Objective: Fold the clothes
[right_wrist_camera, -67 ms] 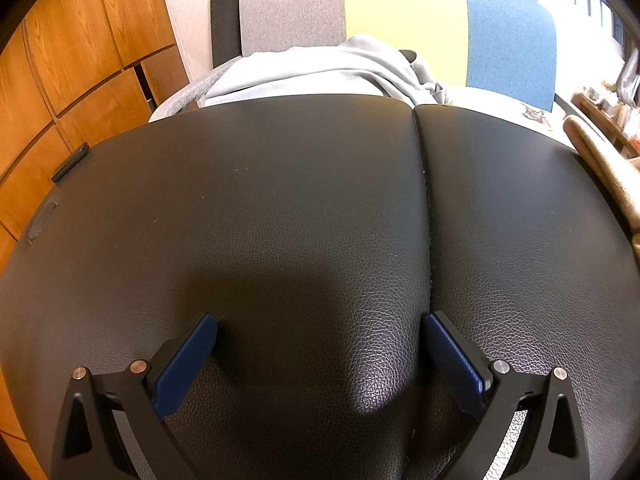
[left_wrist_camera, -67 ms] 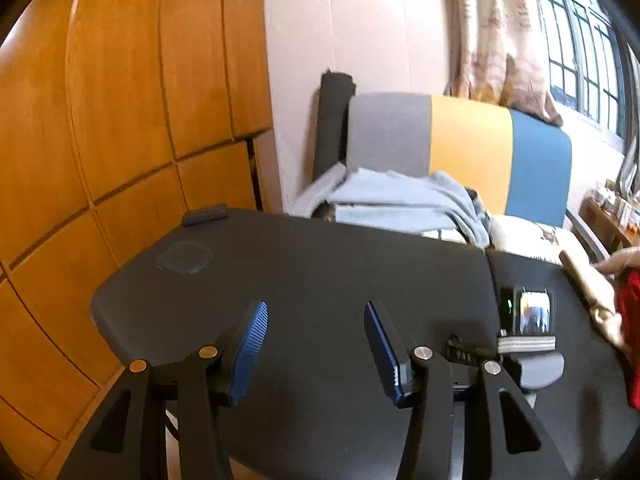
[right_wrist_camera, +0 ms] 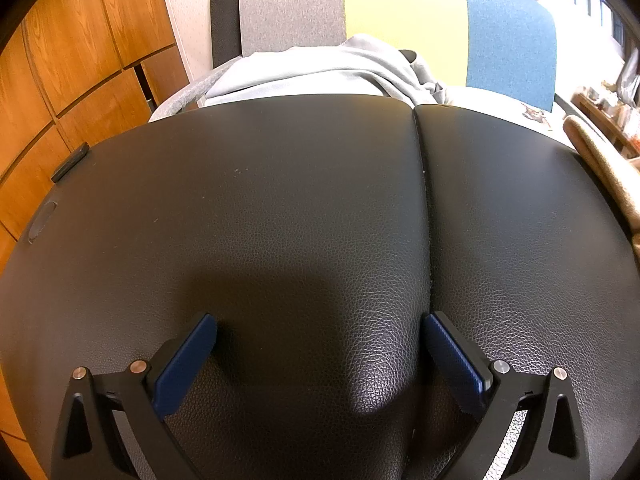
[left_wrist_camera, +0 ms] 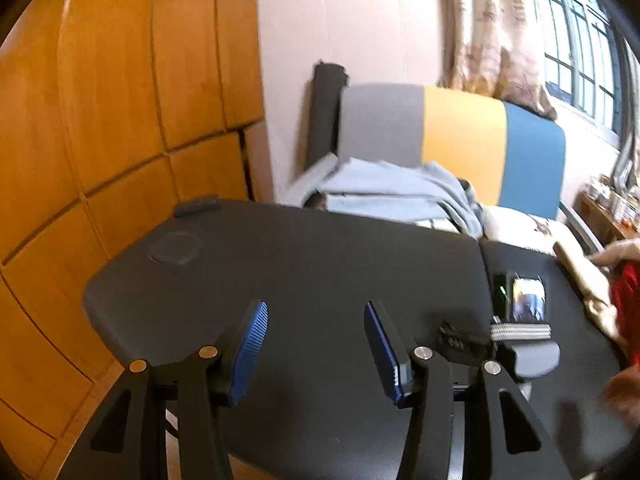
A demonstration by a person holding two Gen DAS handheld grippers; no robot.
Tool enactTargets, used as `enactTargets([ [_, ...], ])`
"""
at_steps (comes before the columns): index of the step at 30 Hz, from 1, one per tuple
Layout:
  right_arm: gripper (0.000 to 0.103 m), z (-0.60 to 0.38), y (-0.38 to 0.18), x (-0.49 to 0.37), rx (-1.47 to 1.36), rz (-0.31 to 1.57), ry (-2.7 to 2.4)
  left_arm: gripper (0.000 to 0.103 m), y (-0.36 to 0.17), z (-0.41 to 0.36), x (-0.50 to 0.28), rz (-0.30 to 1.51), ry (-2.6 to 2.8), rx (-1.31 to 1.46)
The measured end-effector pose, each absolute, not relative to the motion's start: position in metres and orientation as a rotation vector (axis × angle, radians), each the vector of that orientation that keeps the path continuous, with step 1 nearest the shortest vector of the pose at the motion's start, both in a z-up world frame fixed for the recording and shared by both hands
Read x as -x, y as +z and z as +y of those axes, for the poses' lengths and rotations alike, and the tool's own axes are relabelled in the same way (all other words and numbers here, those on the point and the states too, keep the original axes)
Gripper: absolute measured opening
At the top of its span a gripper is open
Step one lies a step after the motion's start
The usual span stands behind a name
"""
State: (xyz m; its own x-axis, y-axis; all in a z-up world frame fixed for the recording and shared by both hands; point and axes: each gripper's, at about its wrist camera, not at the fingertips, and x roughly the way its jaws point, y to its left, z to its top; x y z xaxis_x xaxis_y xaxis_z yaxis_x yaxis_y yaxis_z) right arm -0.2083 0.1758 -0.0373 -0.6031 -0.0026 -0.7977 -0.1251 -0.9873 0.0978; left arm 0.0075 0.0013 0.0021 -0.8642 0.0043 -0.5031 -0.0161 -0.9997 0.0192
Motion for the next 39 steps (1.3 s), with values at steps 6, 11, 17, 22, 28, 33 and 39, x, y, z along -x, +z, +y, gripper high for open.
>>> enactTargets([
  [6,0.103,0.175,-0.038,0.209,1.367,0.215,2.742,0.052,0.011,0.004,-0.026,-0.007,2.970,0.790],
  [11,0.103,0.175,-0.038,0.209,1.368,0.211,2.741,0.052,-0.007,-0.021,-0.018,-0.075,2.901,0.951],
  [17,0.103,0.174,-0.038,0.209,1.370,0.205,2.739,0.051,-0.022,-0.048,-0.032,-0.139,2.913,0.990],
  [22,0.103,0.178,-0.038,0.208,1.375,0.215,2.753,0.051,-0.031,-0.042,-0.055,-0.103,2.937,1.046],
  [28,0.103,0.180,-0.032,0.197,1.499,0.213,2.766,0.051,-0.028,-0.042,-0.086,-0.071,2.935,1.085],
  [33,0.103,0.184,0.004,0.126,1.310,0.033,2.827,0.051,0.020,-0.007,-0.074,-0.041,2.882,1.067],
  [39,0.103,0.233,0.027,0.019,1.113,-0.006,2.730,0.051,0.087,0.049,-0.110,0.028,2.842,0.979],
])
